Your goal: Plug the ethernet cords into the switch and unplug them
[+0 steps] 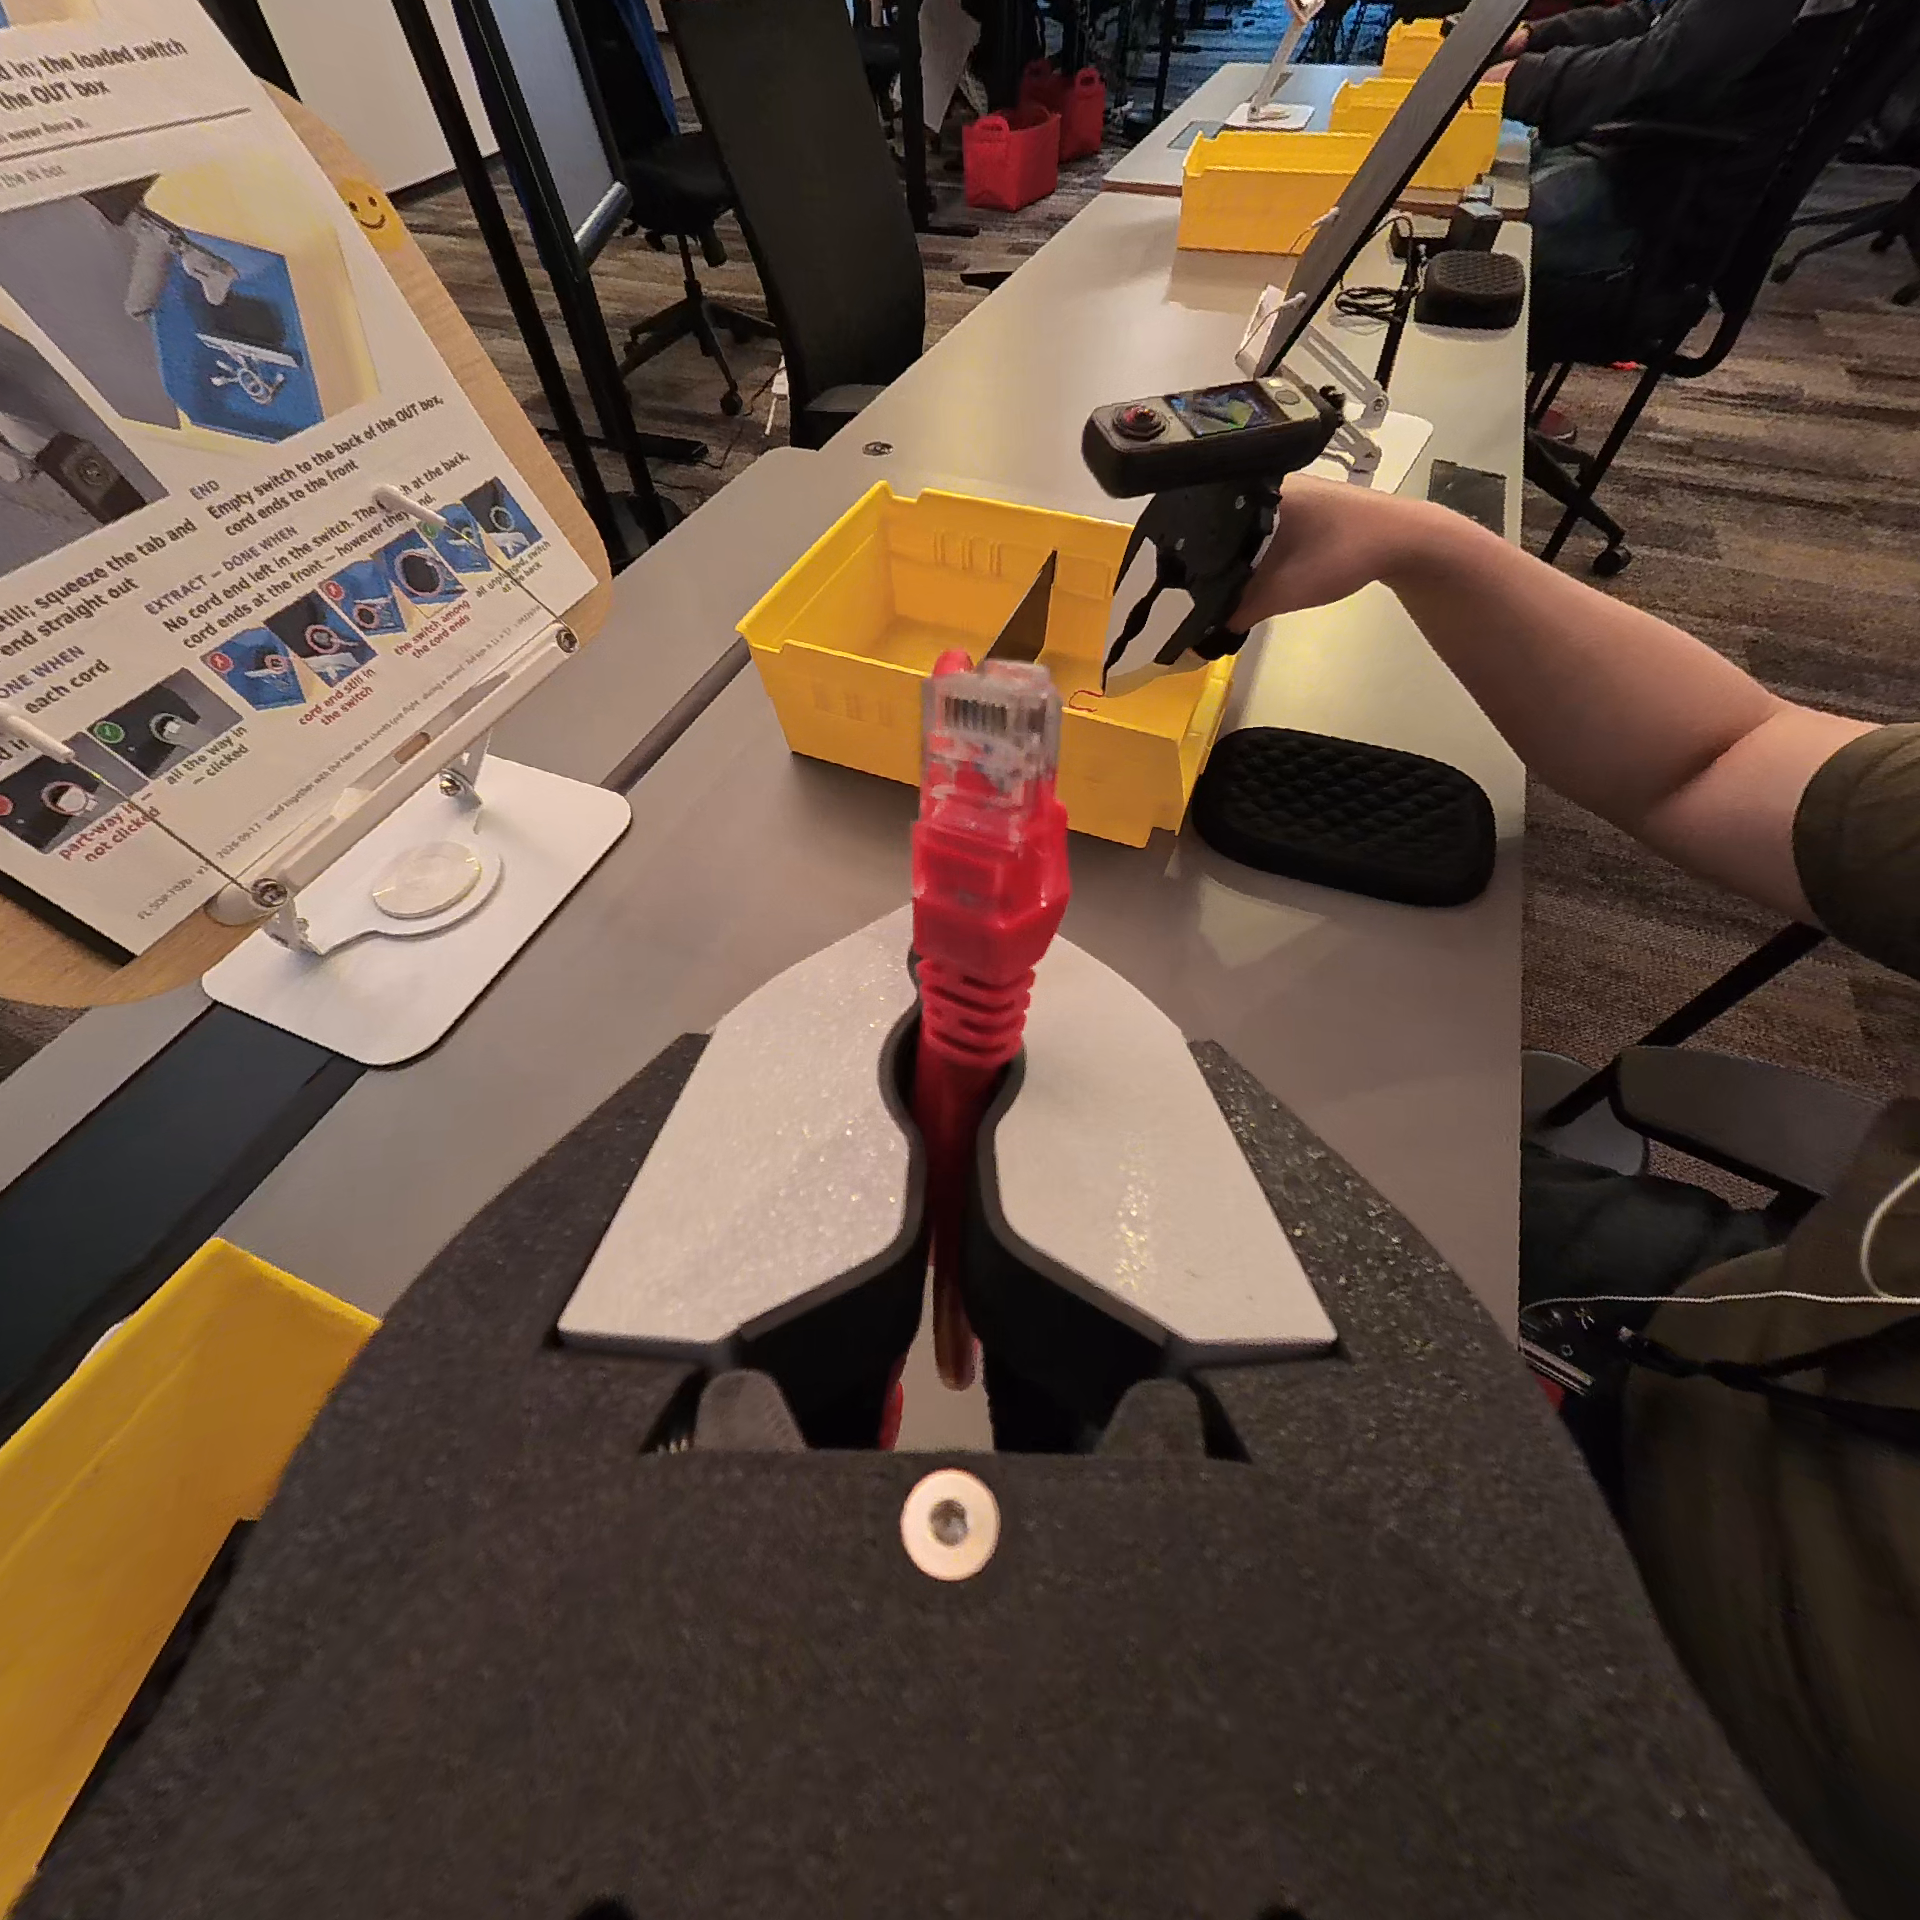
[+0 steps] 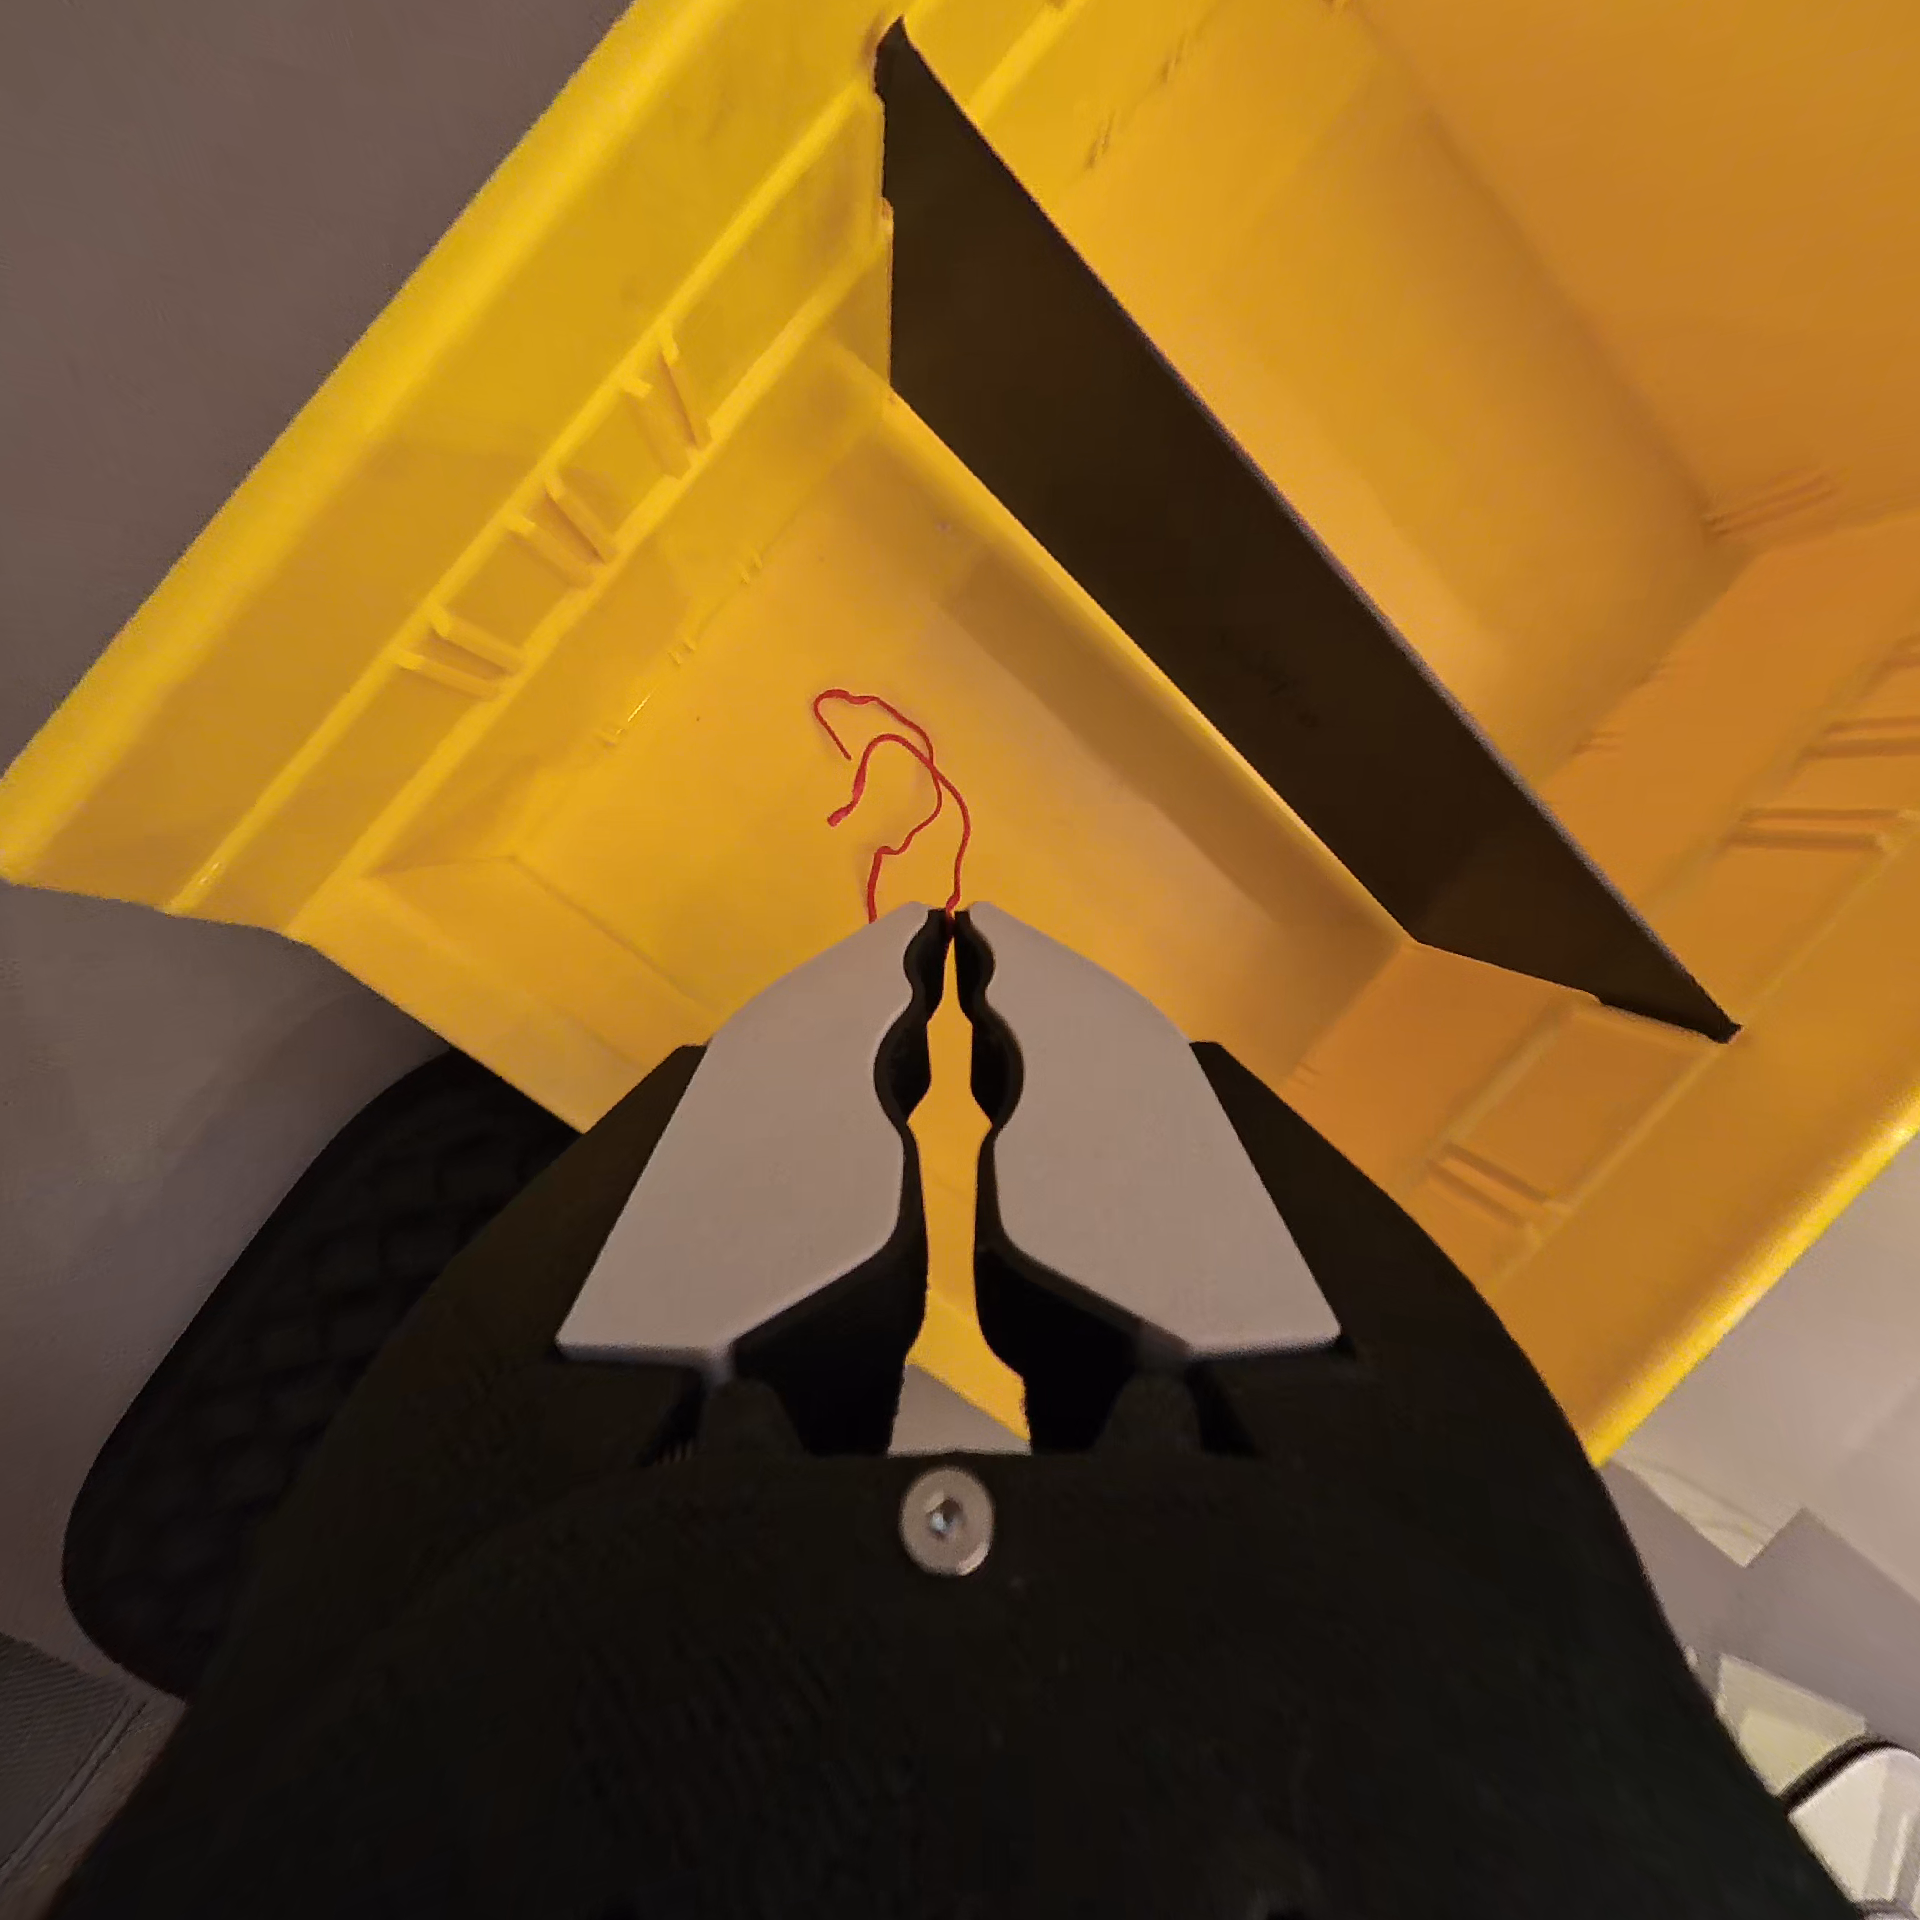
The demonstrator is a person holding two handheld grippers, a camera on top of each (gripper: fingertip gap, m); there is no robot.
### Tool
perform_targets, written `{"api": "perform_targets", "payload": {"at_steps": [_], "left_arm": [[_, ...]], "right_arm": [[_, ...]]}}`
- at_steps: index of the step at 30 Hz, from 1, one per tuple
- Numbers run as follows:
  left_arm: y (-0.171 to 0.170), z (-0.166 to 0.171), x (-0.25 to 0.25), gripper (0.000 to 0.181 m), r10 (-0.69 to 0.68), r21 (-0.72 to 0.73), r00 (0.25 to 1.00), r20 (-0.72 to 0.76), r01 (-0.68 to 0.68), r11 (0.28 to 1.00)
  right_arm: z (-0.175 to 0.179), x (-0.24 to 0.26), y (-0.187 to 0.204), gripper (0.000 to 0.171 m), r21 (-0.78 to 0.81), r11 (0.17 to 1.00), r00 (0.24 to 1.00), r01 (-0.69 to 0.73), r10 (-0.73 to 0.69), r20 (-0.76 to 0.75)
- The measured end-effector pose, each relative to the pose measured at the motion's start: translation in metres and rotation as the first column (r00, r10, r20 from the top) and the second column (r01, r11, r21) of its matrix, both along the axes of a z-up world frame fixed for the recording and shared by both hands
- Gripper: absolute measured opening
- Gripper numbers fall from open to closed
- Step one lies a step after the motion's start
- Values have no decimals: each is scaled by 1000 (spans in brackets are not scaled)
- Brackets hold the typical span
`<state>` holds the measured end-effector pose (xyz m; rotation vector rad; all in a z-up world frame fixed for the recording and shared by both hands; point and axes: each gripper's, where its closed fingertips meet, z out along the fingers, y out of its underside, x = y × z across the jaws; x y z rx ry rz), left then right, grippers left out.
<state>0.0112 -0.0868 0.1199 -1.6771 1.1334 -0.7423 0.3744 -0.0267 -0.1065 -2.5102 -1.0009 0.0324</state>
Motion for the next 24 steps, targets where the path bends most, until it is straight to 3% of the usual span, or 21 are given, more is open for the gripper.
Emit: {"api": "perform_targets", "payload": {"at_steps": [14, 24], "left_arm": [[3, -14, 12, 0, -13, -23, 998, -53, 12, 1000], [2, -13, 12, 0, -17, -24, 999, -52, 16, 1000]], "right_arm": [[-33, -9, -3, 3, -153, 988, 1000, 10, -7, 23], [-38, -8, -3, 3, -180, 982, 999, 48, -49, 0]]}}
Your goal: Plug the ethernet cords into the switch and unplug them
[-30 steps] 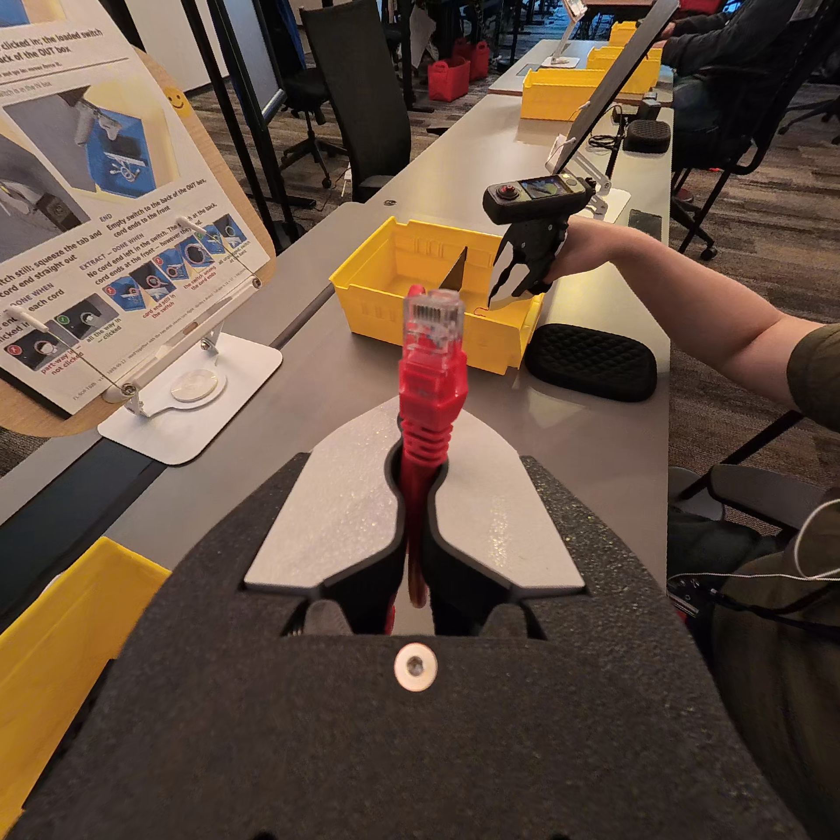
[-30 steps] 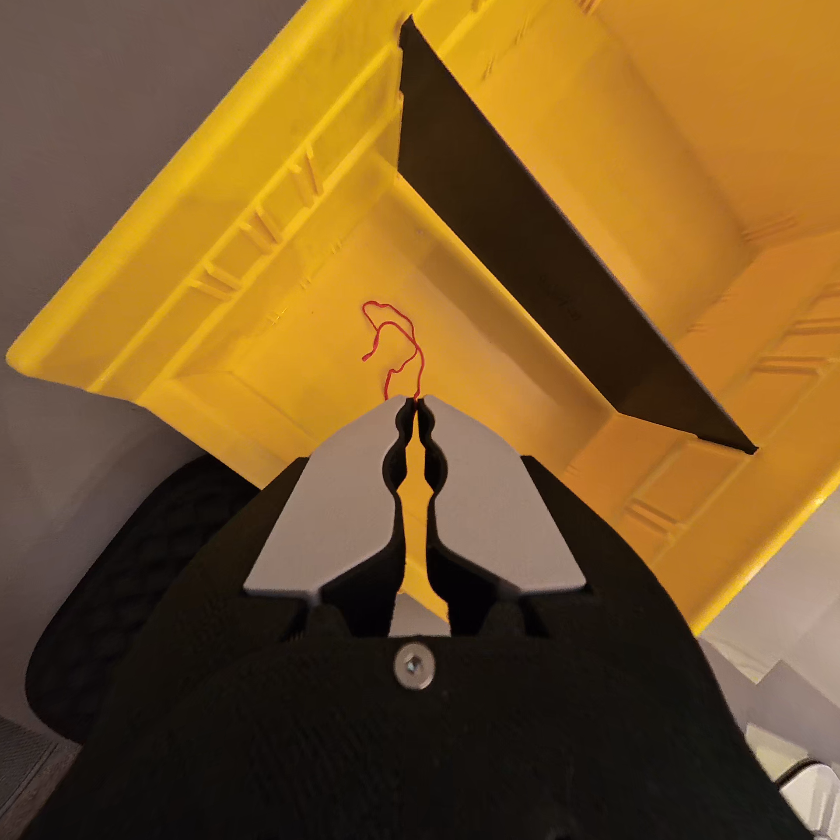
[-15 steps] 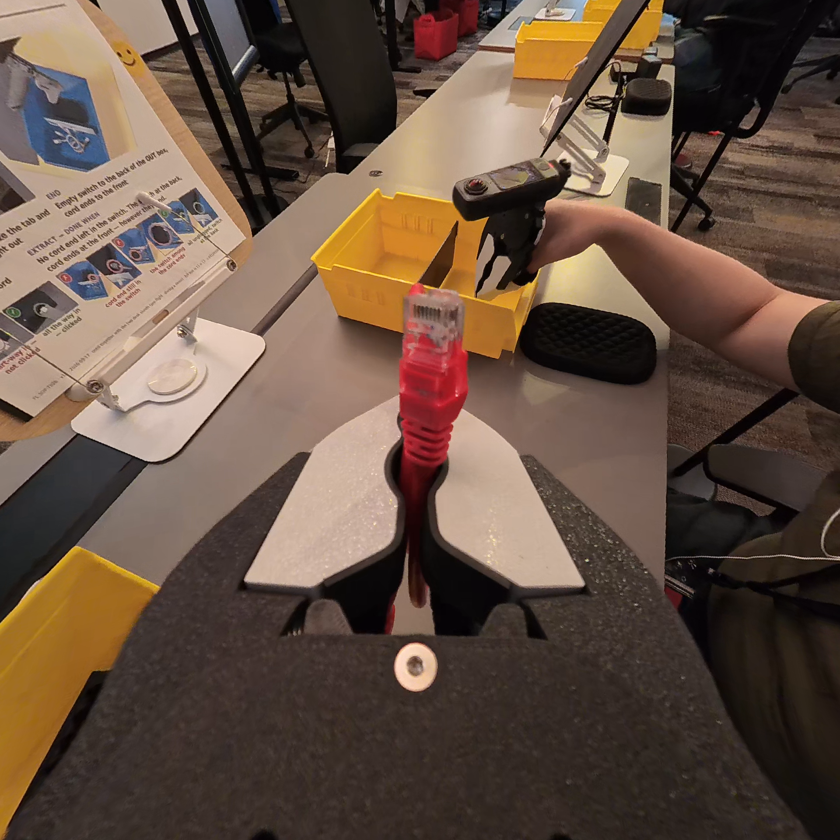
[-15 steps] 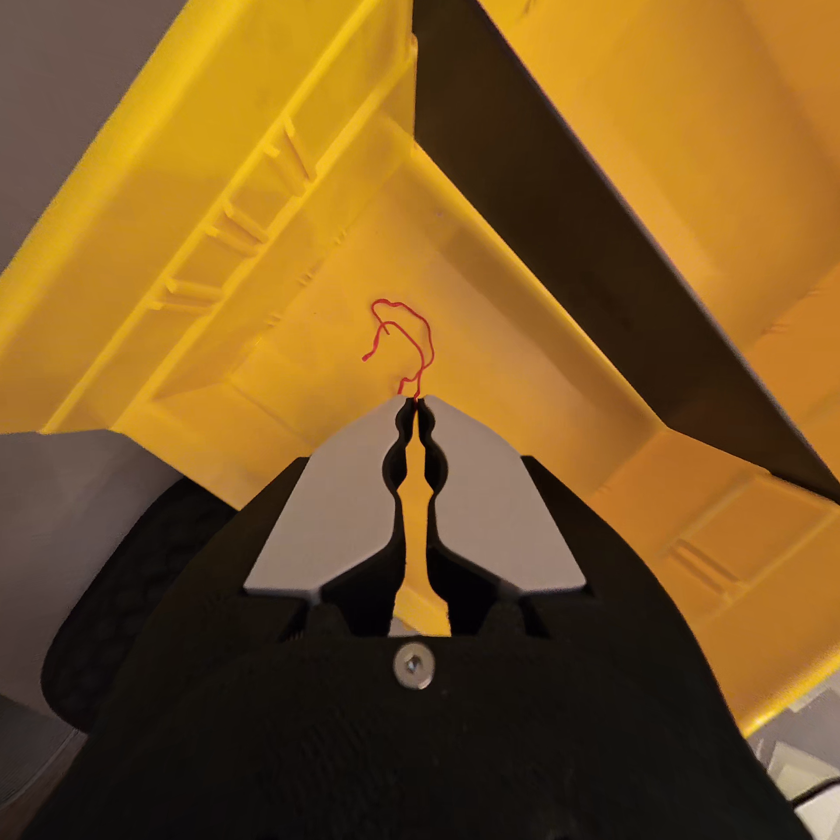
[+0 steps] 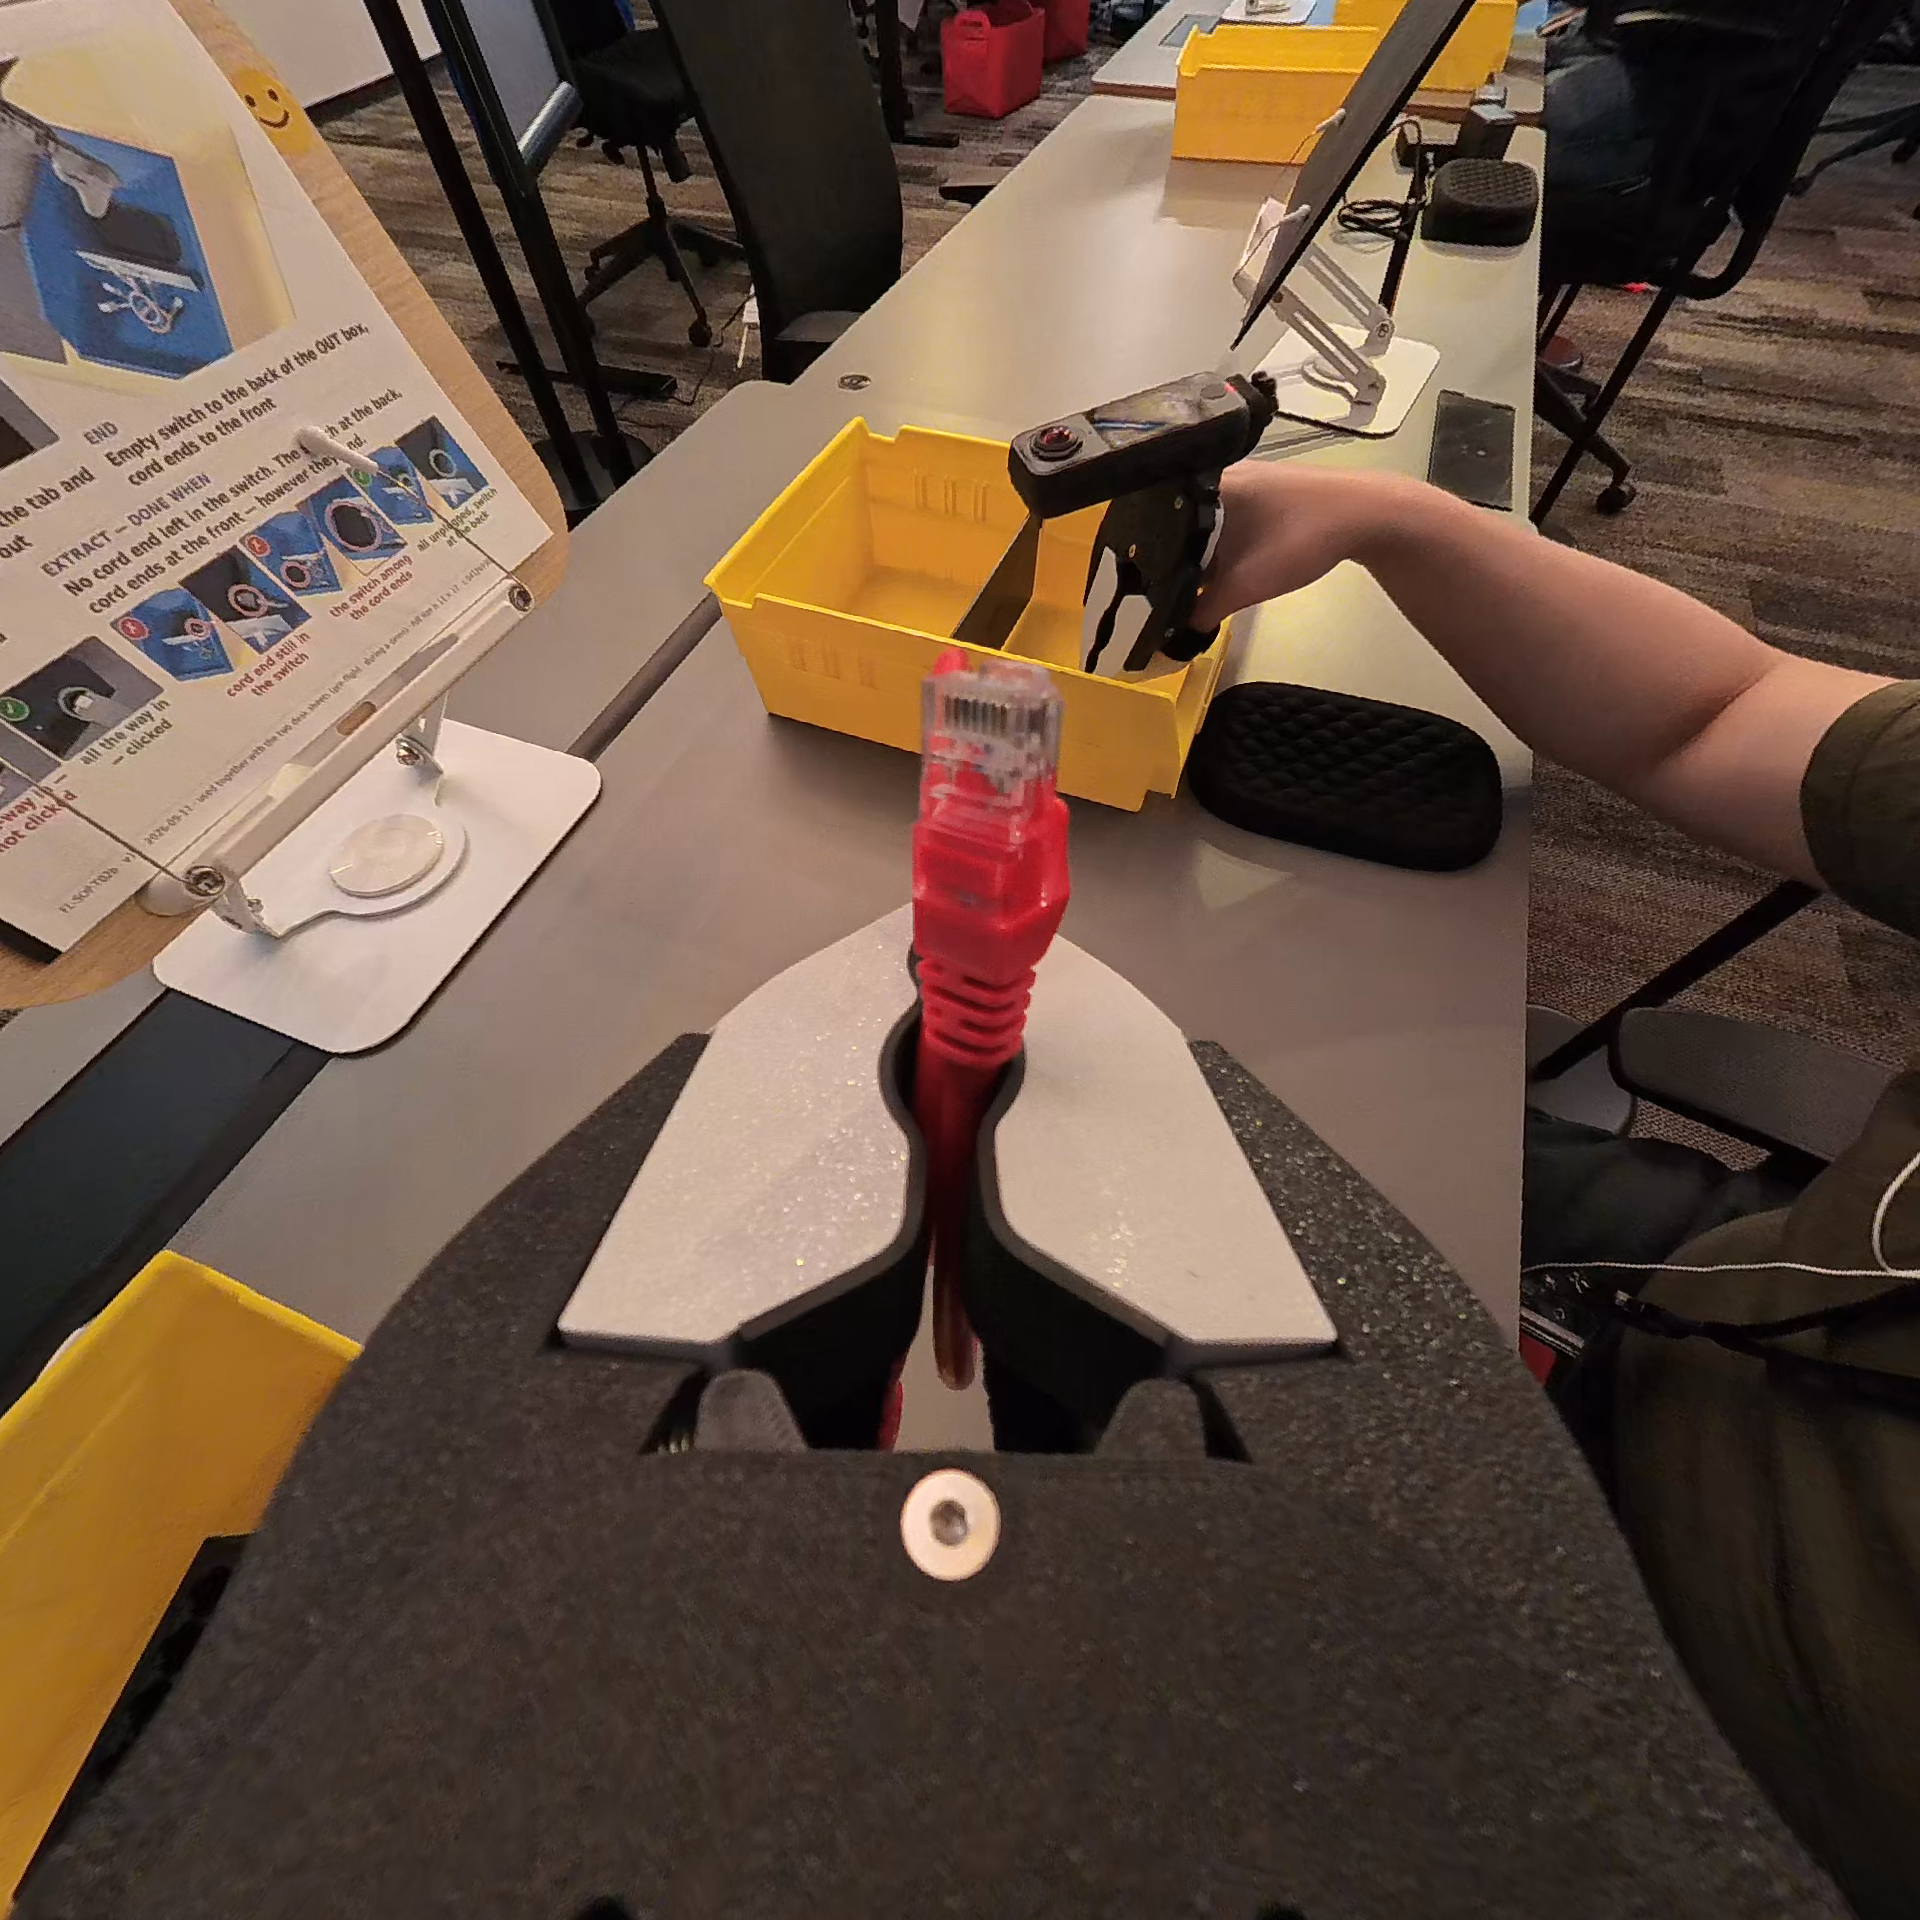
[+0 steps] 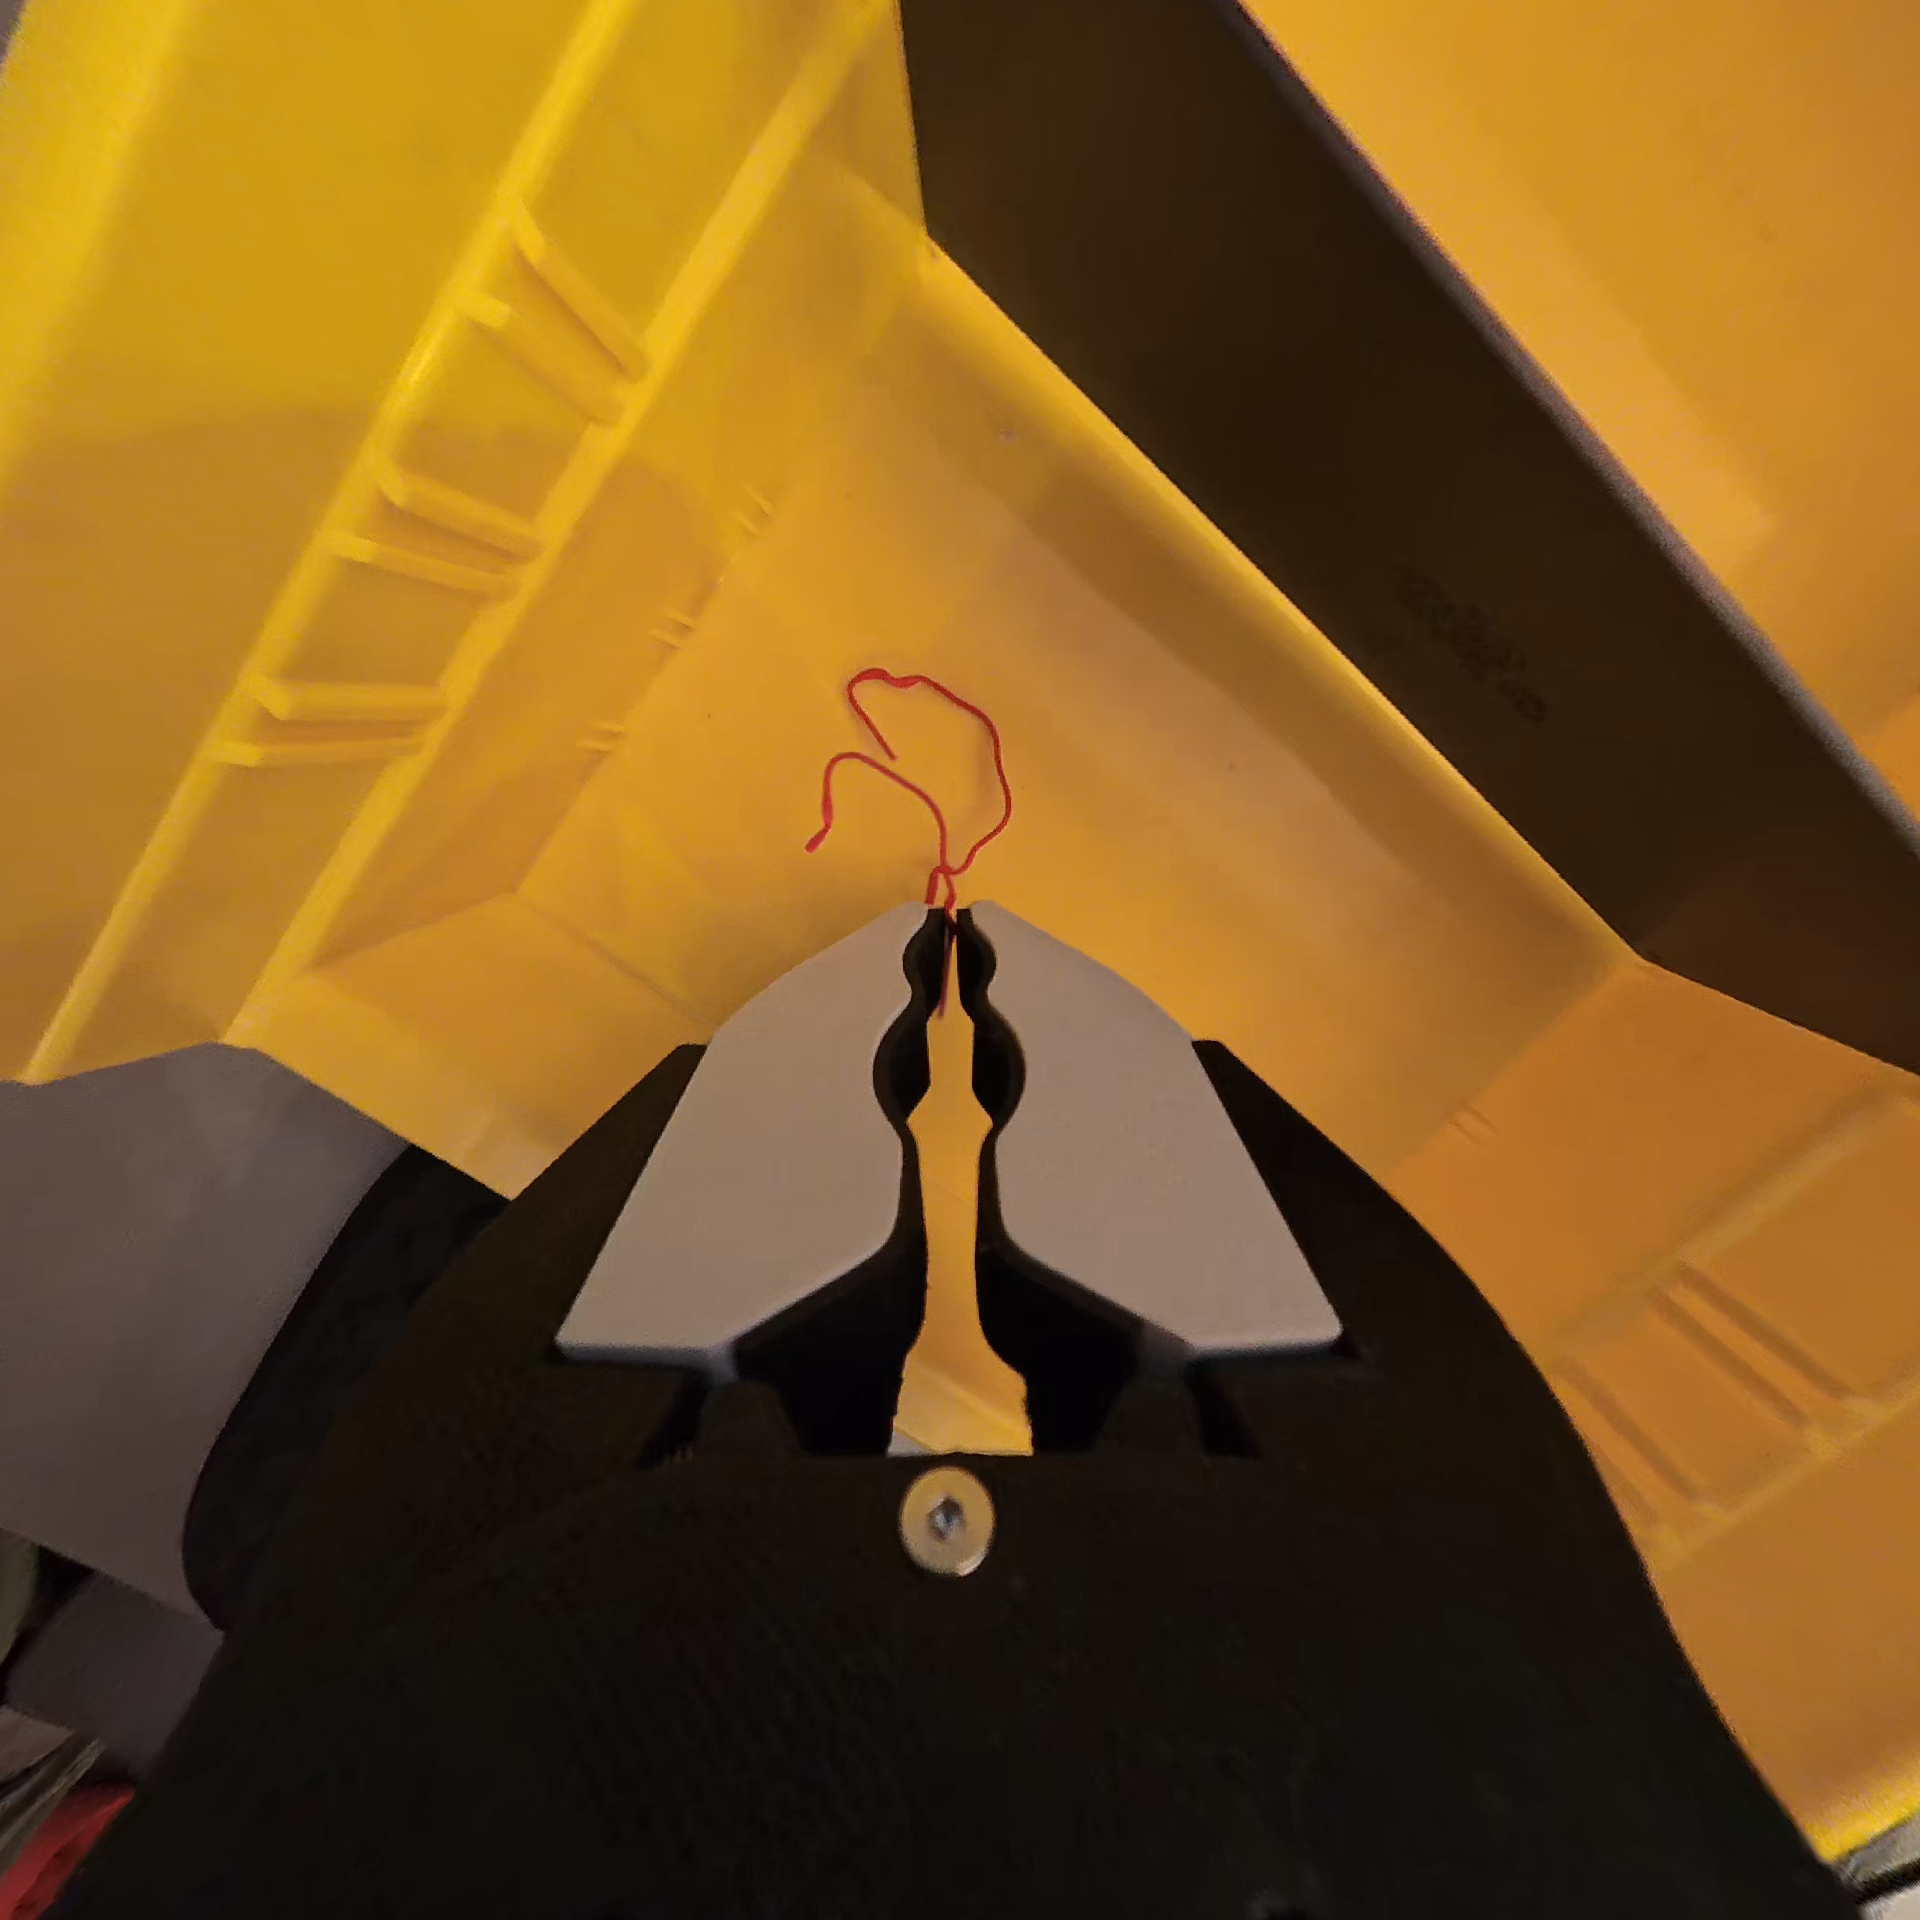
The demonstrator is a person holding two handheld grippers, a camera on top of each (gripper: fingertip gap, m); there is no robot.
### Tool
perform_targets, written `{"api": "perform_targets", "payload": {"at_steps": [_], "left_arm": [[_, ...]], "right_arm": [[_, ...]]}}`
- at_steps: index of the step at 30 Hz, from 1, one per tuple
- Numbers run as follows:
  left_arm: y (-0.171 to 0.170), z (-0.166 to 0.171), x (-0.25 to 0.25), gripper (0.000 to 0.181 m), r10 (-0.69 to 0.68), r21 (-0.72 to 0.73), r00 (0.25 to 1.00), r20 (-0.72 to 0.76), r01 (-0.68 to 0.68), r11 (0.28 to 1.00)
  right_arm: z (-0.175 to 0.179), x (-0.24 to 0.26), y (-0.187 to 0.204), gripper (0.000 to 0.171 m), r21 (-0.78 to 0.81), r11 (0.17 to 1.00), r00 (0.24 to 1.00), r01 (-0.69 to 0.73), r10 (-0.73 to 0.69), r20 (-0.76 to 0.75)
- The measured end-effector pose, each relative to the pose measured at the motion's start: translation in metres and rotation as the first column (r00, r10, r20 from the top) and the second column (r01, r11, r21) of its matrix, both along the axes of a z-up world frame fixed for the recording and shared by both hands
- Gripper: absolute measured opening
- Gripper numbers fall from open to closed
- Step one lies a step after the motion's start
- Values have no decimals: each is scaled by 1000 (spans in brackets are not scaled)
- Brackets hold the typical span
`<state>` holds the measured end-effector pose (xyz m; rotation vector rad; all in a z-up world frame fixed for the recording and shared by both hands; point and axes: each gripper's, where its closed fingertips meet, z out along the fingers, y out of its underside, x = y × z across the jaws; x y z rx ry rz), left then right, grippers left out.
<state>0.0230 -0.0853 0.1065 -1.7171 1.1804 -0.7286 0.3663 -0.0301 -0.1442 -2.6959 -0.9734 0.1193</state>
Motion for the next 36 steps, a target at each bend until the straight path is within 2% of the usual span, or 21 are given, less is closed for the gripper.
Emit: {"api": "perform_targets", "payload": {"at_steps": [9, 23, 30, 36], "left_arm": [[-1, -1, 1, 0, -5, -1, 1000, -3, 5, 1000], [0, -2, 2, 0, -7, -1, 1000, -10, 7, 1000], [1, -4, 4, 0, -9, -6, 1000, -15, 9, 1000], [1, -7, 6, 0, -14, -10, 1000, -23, 14, 1000]], "right_arm": [[-3, -2, 3, 16, -22, 998, 997, 65, -66, -32], [-4, -3, 0, 23, -79, 996, 999, -42, 43, 16], [-14, 1, 4, 21, -95, 994, 995, -53, 61, 81], [-15, 0, 5, 4, -94, 994, 996, -59, 65, 57]]}}
